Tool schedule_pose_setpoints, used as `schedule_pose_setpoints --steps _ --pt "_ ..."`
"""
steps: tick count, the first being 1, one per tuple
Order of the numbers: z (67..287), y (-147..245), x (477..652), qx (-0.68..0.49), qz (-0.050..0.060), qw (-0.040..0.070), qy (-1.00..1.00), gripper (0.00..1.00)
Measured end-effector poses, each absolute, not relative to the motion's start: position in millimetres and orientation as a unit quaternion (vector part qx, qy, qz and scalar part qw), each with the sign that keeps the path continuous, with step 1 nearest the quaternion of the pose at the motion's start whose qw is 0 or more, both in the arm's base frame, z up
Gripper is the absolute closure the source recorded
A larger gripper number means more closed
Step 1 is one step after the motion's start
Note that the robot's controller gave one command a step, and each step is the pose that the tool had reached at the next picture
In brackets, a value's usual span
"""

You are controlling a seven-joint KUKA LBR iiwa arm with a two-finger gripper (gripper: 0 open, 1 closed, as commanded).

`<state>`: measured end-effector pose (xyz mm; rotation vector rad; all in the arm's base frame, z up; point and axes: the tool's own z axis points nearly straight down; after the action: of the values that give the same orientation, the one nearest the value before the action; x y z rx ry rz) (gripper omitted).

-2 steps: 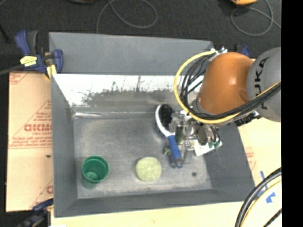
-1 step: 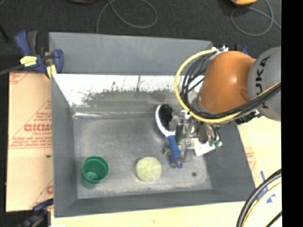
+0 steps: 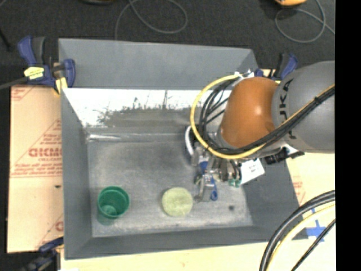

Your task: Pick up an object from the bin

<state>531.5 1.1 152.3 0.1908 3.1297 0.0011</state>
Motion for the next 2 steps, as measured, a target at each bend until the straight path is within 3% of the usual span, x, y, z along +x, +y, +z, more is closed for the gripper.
schedule_pose_setpoints --steps 2 --pt "118 55 482.8 0.016 0.000 0.001 1.000 0.00"
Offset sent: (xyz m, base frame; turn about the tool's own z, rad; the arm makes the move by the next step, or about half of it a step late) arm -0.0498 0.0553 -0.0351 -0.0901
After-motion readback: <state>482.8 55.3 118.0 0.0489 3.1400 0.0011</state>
